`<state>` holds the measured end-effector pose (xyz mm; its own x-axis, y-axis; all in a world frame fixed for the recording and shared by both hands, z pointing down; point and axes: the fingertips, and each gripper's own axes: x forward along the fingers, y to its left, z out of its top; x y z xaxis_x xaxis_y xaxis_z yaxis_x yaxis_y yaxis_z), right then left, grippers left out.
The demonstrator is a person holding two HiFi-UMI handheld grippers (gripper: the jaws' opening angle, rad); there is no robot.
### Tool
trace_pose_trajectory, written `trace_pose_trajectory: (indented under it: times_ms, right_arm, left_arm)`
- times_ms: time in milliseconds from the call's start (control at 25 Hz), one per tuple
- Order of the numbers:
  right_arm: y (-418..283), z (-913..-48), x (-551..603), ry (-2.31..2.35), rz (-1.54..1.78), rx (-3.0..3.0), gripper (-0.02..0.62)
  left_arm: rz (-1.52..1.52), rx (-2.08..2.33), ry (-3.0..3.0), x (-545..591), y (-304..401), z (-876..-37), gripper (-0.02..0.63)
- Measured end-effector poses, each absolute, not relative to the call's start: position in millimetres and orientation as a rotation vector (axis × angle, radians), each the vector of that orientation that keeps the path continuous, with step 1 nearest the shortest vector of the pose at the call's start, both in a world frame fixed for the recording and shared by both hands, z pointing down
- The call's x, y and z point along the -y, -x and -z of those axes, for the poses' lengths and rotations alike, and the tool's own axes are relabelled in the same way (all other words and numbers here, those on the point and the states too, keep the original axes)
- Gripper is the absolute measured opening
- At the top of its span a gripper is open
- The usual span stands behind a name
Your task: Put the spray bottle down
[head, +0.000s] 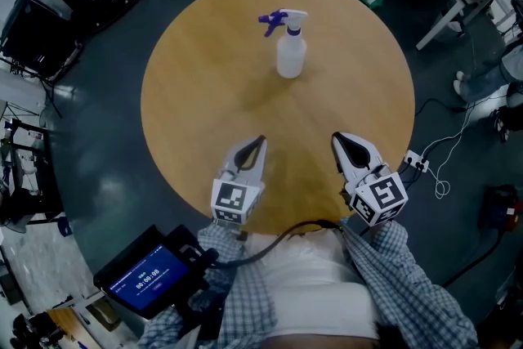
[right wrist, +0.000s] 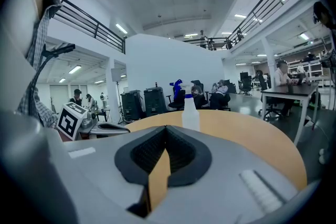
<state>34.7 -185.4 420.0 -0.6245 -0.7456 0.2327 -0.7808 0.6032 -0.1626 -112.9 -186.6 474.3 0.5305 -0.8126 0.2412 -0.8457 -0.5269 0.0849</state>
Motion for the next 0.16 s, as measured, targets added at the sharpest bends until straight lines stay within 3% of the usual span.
trace_pose_trajectory:
  times_ms: [160]
  right_arm:
    - [-34.8, -420.7, 185.9, -1.283, -0.376, 2.682, 0.002]
  left_arm:
    - [-0.249, 1.411, -2.564, 187.3, 111.8, -472.2, -0.002]
